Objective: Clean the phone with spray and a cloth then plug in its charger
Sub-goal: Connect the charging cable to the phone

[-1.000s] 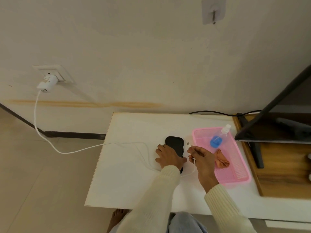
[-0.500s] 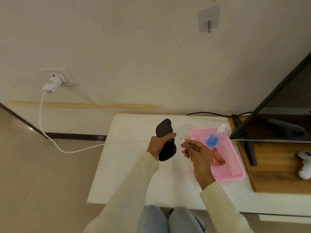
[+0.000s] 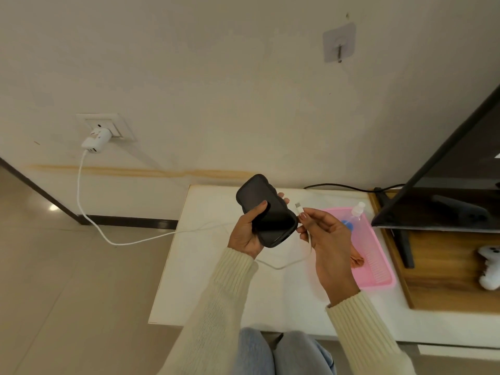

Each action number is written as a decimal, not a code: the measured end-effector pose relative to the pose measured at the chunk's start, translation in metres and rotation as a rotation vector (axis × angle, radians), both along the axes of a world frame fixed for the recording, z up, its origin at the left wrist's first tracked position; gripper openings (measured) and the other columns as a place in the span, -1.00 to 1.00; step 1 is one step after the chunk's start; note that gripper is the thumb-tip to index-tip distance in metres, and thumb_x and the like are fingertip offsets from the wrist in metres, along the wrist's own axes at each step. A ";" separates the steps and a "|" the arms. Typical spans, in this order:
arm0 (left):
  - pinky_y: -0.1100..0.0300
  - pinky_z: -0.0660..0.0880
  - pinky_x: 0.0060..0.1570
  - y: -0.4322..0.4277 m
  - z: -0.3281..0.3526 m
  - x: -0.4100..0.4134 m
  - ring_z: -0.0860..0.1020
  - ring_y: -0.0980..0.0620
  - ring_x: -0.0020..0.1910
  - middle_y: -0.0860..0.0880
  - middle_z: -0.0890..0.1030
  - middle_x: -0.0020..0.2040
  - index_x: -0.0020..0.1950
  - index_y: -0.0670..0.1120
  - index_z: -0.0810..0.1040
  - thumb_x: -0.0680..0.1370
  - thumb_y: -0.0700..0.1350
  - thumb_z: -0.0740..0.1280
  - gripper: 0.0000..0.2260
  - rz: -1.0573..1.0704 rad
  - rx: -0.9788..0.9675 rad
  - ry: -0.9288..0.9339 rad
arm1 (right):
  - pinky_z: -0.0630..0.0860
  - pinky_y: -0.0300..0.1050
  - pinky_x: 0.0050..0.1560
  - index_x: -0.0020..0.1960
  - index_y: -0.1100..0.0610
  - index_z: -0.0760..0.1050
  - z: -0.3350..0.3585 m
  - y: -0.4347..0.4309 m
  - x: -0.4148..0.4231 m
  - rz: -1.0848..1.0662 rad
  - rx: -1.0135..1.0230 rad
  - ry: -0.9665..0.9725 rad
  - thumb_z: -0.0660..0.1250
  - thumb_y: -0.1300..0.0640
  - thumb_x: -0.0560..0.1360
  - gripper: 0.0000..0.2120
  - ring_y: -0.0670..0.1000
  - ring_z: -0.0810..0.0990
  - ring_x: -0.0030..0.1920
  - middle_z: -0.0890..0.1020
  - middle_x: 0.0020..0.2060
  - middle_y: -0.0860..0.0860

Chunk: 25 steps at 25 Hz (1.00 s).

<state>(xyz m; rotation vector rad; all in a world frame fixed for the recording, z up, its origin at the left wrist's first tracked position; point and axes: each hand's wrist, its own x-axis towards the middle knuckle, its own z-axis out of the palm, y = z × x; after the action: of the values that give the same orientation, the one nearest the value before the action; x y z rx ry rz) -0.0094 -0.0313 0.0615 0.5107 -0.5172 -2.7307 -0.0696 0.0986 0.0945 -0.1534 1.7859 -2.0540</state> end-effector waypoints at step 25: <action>-0.26 0.53 -0.27 0.017 0.022 -0.006 0.46 -0.22 -0.05 -0.27 0.36 0.09 0.38 -0.19 0.21 0.45 0.09 0.39 -0.35 0.324 0.496 -0.038 | 0.57 0.13 -0.31 -0.21 0.16 0.65 0.020 0.002 0.042 0.009 0.464 0.665 0.42 0.12 0.43 -0.89 0.12 0.56 -0.40 0.65 -0.42 0.08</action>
<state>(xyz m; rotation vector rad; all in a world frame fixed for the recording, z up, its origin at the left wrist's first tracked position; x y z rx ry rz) -0.0149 -0.0139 0.0837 0.6939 0.2334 -2.5205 -0.0275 0.1005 0.1144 -0.7720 2.5856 -1.6177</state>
